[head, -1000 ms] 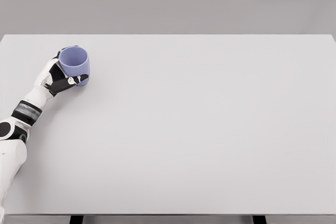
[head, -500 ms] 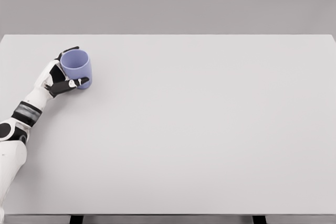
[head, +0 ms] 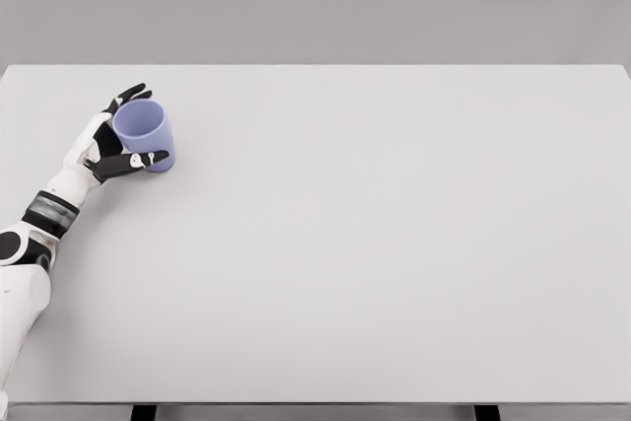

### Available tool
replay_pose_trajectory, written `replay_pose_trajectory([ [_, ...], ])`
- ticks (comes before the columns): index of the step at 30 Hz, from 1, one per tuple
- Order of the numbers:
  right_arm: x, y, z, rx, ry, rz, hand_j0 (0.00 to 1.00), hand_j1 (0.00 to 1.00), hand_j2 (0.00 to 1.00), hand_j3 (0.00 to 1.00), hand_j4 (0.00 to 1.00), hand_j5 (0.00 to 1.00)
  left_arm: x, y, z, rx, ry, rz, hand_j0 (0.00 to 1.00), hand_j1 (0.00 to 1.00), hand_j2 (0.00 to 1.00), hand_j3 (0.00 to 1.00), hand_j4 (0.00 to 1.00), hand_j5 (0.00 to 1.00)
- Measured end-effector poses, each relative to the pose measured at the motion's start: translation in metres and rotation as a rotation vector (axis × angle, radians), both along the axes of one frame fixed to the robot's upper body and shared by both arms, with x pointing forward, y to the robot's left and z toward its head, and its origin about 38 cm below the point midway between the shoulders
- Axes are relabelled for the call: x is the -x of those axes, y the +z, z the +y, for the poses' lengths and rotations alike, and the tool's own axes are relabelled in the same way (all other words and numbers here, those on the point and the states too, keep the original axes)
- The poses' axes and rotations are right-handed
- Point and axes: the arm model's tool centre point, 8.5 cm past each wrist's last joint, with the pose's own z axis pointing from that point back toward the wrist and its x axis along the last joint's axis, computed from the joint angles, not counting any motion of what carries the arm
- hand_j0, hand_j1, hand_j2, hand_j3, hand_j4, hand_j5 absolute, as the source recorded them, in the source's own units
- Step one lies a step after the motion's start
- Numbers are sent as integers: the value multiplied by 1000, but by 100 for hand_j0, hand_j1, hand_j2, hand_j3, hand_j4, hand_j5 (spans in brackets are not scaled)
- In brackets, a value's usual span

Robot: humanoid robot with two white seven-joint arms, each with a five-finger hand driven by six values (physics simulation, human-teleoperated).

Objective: Flip the cup with left arm and place it on the table

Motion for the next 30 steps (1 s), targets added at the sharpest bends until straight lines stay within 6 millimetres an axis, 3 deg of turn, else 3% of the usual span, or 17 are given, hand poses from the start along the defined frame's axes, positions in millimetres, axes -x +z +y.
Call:
replay_pose_trajectory([
  [14, 0, 0, 0, 0, 0, 0, 100, 100, 100, 100, 100, 100, 7, -7, 0, 0, -4, 20, 100, 100, 100, 100, 100, 100],
  [30, 0, 0, 0, 0, 0, 0, 100, 100, 100, 100, 100, 100, 7, 4, 12, 0, 17, -16, 100, 100, 100, 100, 100, 100],
])
